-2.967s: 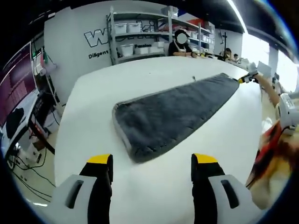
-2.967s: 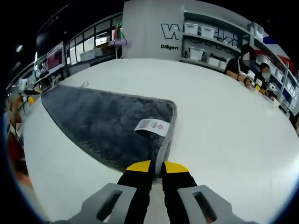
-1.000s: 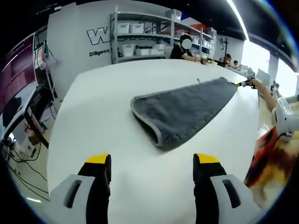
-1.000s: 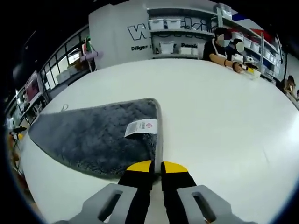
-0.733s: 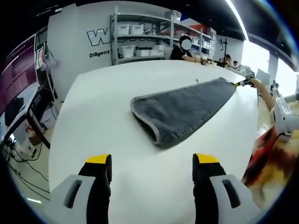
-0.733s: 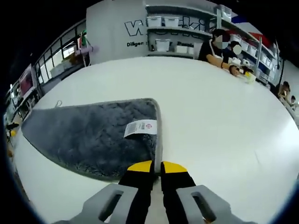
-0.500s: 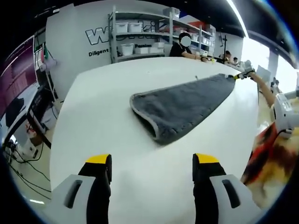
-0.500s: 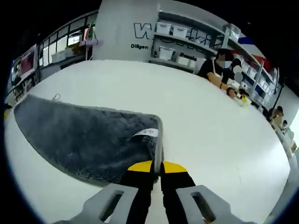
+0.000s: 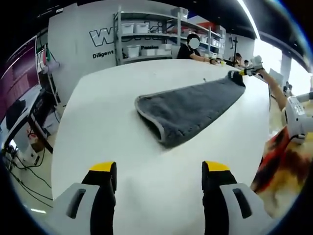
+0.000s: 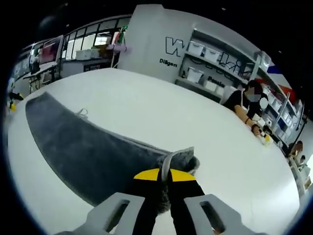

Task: Fold the towel on the table until its edges align and the towel forms a compact rectangular stack.

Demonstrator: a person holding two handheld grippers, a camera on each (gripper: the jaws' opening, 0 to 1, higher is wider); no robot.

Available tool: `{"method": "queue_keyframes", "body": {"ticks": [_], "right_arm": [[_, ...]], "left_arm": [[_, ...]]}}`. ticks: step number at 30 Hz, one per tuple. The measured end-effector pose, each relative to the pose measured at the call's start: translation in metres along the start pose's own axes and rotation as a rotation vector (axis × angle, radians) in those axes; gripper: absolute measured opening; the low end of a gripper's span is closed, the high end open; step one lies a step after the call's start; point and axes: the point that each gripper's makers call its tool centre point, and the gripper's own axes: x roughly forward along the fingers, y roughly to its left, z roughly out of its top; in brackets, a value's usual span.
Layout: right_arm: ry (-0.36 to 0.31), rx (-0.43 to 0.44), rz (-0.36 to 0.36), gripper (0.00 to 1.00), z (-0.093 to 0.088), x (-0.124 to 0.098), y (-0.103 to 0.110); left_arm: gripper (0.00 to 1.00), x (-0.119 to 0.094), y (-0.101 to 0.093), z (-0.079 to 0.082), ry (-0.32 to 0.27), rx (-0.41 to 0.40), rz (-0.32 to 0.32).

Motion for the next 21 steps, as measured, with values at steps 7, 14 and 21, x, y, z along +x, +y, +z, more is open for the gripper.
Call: {"method": "queue_keyframes", "body": {"ticks": [7,14,21], "right_arm": [[-0.008,-0.05,0.043,0.02,0.01,0.0,0.026],[-0.008,-0.098,0.094,0.02,0.014,0.001,0.053],[0.003,-0.176,0.155,0.02,0.016,0.0,0.089]], "left_arm": [[0.7,-0.002,0.002,-0.001,-0.002,-0.004,0.005],[0.7,-0.002,0.0,-0.004,0.011,0.003,-0.001],[0.7,-0.004,0.0,-0.002,0.014,0.007,0.001]]}}
